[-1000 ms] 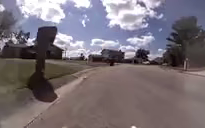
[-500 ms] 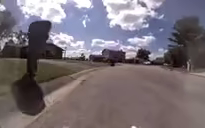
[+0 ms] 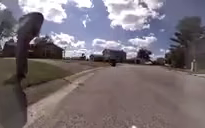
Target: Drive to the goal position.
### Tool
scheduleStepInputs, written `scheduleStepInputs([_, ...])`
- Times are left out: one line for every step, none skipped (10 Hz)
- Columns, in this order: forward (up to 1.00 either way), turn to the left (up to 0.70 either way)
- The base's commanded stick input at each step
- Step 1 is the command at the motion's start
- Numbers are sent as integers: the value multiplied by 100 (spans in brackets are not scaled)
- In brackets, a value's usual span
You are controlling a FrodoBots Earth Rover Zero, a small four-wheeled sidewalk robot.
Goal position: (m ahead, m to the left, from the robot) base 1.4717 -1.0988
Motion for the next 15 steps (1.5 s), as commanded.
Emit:
scheduleStepInputs([85,0])
scheduleStepInputs([85,0])
scheduleStepInputs([85,0])
scheduleStepInputs([85,-7])
scheduleStepInputs([85,-20])
scheduleStepInputs([85,-33])
scheduleStepInputs([85,-34])
scheduleStepInputs([85,-24])
scheduleStepInputs([85,-3])
scheduleStepInputs([85,2])
scheduleStepInputs([85,2])
scheduleStepInputs([85,2])
scheduleStepInputs([85,2])
scheduleStepInputs([85,2])
scheduleStepInputs([85,2])
